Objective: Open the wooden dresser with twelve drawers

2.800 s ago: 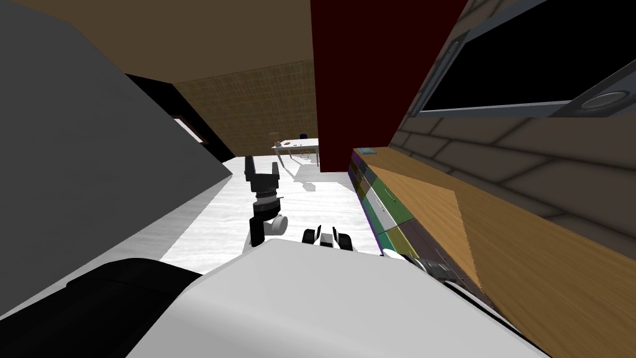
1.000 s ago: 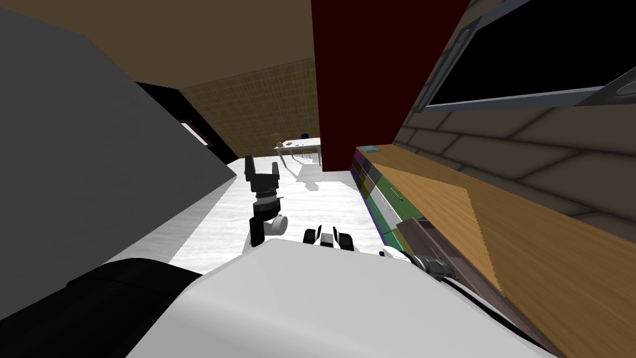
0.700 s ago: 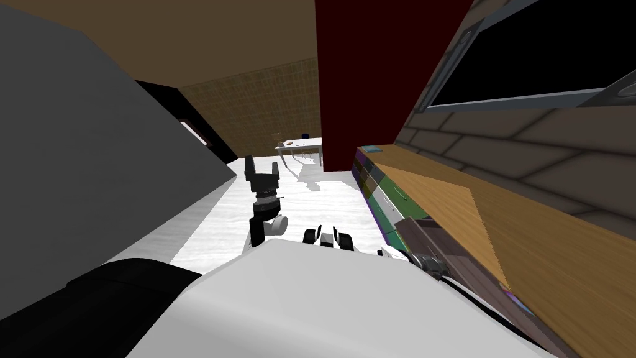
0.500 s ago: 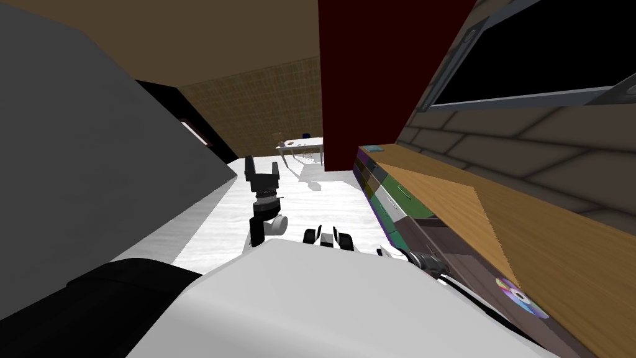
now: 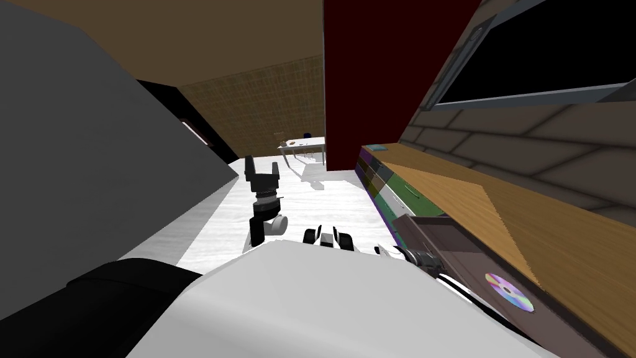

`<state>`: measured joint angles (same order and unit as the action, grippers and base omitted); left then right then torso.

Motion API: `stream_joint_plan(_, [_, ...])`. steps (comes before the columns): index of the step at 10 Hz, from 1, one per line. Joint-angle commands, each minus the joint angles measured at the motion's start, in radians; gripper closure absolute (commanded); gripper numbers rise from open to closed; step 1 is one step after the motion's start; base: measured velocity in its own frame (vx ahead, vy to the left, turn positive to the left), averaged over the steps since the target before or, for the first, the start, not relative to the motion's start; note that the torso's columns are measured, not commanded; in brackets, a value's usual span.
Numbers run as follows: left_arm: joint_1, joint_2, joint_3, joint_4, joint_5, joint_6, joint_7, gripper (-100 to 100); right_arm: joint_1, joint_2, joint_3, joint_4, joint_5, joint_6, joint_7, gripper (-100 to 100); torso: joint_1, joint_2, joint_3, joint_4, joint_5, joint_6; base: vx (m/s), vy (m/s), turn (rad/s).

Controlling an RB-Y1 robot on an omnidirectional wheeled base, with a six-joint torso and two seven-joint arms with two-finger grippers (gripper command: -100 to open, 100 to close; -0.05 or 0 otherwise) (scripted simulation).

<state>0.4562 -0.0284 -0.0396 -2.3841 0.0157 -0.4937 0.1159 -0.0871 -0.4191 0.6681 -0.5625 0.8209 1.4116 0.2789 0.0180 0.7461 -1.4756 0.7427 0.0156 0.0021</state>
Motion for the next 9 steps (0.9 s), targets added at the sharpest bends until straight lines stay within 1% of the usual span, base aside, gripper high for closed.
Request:
stream_joint_plan(1, [0.0,0.0,0.0,0.0,0.0,0.0,0.0,0,-0.031,-0.024,-0.012,0.012,-0.012,-0.028,0.029,-100,-0.001,-0.001,0.0,0.0,0.0,0.001,-0.045,0.147,-0.011])
stream_joint_plan(2, [0.0,0.0,0.0,0.0,0.0,0.0,0.0,0,-0.042,-0.038,-0.018,0.011,-0.019,-0.043,0.043,-100,-0.011,-0.003,0.0,-0.002,-0.007,-0.001,-0.072,0.07,0.008])
stream_joint_plan(3, [0.0,0.0,0.0,0.0,0.0,0.0,0.0,0,-0.042,-0.038,-0.018,0.011,-0.019,-0.043,0.043,-100,-0.022,-0.005,0.0,-0.003,-0.013,-0.001,-0.055,0.019,0.006])
stream_joint_plan(4, [0.0,0.0,0.0,0.0,0.0,0.0,0.0,0,-0.042,-0.038,-0.018,0.011,-0.019,-0.043,0.043,-100,-0.025,-0.008,-0.001,-0.004,-0.016,-0.001,-0.016,-0.015,0.0])
stream_joint_plan(5, [0.0,0.0,0.0,0.0,0.0,0.0,0.0,0,-0.063,-0.064,-0.031,0.011,-0.033,-0.074,0.071,-100,-0.024,-0.01,-0.002,-0.005,-0.017,-0.001,-0.037,0.019,-0.008])
stream_joint_plan(8, [0.0,0.0,0.0,0.0,0.0,0.0,0.0,0,-0.094,-0.103,-0.051,0.01,-0.054,-0.121,0.113,-100,-0.011,-0.005,0.0,-0.003,-0.011,-0.003,-0.067,0.057,0.0])
stream_joint_plan(9, [0.0,0.0,0.0,0.0,0.0,0.0,0.0,0,-0.094,-0.103,-0.051,0.01,-0.054,-0.121,0.113,-100,-0.009,-0.004,0.0,-0.002,-0.009,-0.002,-0.038,0.049,0.003])
